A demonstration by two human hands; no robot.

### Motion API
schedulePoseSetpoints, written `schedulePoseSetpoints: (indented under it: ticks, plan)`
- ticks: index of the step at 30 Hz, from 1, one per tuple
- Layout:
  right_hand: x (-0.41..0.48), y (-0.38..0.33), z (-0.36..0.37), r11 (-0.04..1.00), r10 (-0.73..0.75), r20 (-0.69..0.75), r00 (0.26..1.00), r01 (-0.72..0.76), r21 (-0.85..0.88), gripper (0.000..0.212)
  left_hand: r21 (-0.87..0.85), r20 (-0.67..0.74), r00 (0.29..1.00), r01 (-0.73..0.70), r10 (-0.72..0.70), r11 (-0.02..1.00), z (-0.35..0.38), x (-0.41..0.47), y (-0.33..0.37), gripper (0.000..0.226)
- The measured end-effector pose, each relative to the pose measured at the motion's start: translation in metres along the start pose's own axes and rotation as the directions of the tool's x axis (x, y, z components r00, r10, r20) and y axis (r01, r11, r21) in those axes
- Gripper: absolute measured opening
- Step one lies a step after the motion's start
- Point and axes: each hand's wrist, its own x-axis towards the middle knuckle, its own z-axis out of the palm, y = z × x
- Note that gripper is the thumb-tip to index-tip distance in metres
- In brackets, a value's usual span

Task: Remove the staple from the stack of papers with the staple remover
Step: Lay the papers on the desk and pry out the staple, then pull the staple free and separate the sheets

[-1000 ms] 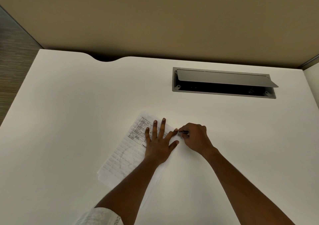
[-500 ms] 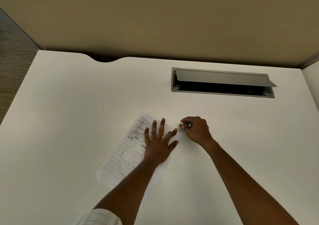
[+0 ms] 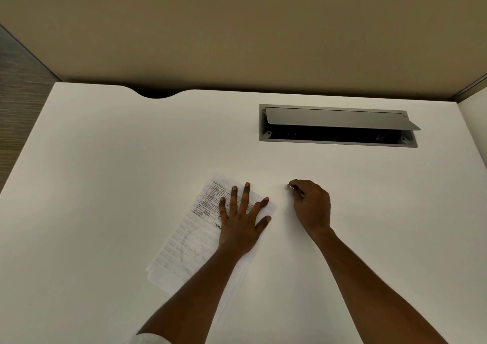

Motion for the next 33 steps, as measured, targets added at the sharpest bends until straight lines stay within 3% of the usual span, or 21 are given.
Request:
schedulePoseSetpoints:
  ticks: [8,12,14,16,19,22,27,33]
  plan:
    - [-0.012,0.005,-0.001,0.991,0.023,0.041,0.999,-0.017,-0.132,0.02,-0.052,-0.007,1.0,0.0,-0.001,0.999,-0.006,0.001,0.004,0.066]
    - [-0.026,-0.005,0.0,0.962,-0.089,-0.016,0.996,0.082,-0.26,0.025,-0.044,-0.164,0.986,-0.039,0.032,0.998,-0.018,-0.007,0.012,0.062]
    - [-0.035,-0.009,0.006,0.979,-0.114,0.024,0.993,0.116,-0.165,0.022,-0.075,-0.276,0.961,-0.055,0.033,0.996,-0.02,-0.012,0.013,0.052]
    - [-0.043,-0.013,0.013,0.999,-0.041,0.104,0.994,0.04,0.009,0.019,-0.134,-0.341,0.94,-0.051,0.002,0.99,-0.019,-0.015,0.013,0.044]
    - [-0.051,-0.019,0.022,0.992,0.044,0.157,0.987,-0.061,0.108,0.018,-0.226,-0.256,0.966,-0.012,-0.047,0.974,-0.018,-0.019,0.011,0.044]
    - [-0.051,-0.025,0.027,0.976,0.11,0.121,0.986,-0.131,0.175,0.012,-0.268,-0.156,0.986,0.015,-0.059,0.963,-0.015,-0.02,0.007,0.048]
    - [-0.043,-0.028,0.035,0.949,0.239,0.095,0.966,-0.253,0.187,0.01,-0.335,-0.123,0.987,0.056,-0.102,0.941,-0.014,-0.019,0.007,0.049]
    - [-0.036,-0.026,0.033,0.935,0.279,0.14,0.95,-0.302,0.189,0.012,-0.405,-0.087,0.985,0.1,-0.147,0.909,-0.014,-0.016,0.006,0.052]
